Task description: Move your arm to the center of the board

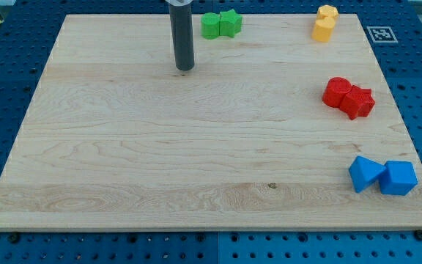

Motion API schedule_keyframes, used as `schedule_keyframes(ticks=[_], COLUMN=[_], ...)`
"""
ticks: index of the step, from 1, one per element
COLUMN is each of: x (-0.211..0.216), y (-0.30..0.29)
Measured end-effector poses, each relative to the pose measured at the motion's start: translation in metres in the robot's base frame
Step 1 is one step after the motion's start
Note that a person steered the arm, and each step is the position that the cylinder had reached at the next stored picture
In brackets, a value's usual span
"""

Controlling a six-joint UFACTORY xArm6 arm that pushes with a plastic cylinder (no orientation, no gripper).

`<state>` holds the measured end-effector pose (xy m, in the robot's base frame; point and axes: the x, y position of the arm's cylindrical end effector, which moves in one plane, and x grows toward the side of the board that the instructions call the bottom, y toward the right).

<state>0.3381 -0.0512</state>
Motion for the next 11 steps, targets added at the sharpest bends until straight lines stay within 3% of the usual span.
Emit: schedule_keyframes(ticks=[6,11], x=[0.001,0.063], y=[0.008,0.038])
